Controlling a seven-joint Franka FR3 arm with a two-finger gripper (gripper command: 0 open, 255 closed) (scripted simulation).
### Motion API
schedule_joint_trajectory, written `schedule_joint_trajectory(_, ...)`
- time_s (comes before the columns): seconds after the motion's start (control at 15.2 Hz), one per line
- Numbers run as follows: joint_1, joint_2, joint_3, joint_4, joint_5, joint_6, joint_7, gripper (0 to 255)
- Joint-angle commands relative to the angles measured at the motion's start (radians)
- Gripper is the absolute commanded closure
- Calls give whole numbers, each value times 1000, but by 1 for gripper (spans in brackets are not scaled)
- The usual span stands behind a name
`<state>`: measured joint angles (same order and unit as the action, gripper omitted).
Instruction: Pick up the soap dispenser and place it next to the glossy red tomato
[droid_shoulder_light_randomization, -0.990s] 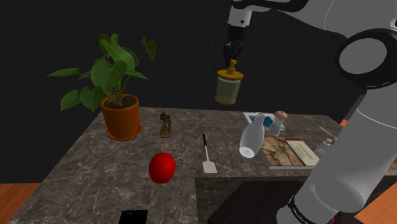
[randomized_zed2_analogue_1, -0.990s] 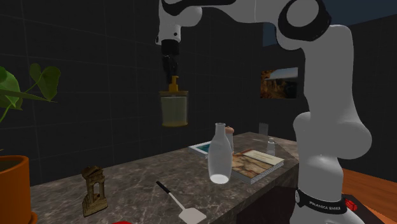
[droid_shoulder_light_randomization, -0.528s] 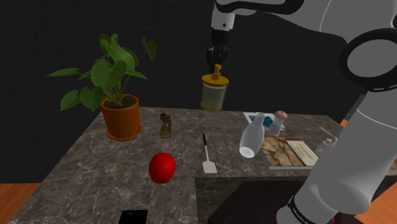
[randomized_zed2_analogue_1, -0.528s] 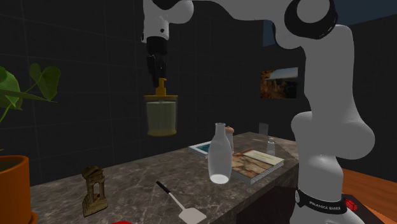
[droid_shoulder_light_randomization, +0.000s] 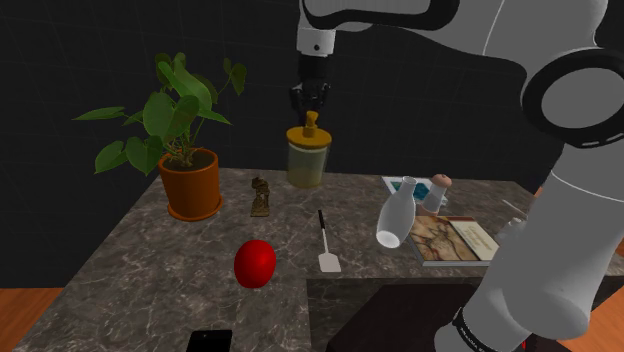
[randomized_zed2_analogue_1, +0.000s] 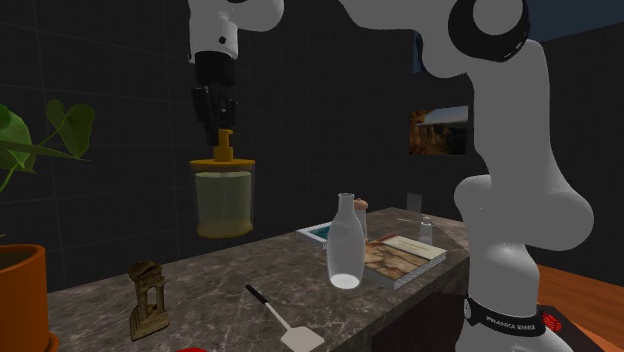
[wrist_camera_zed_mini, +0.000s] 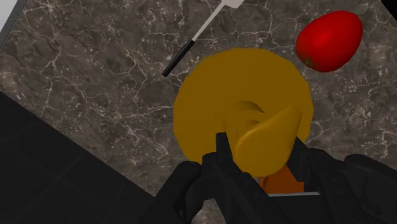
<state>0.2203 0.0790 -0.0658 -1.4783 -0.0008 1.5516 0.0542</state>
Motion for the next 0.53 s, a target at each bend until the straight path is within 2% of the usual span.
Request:
schedule_joint_trajectory(0.0, 24, 24, 20, 18, 0, 7, 45, 255)
schedule_joint_trajectory(0.46, 107, 150, 79, 140, -7, 10, 186, 255)
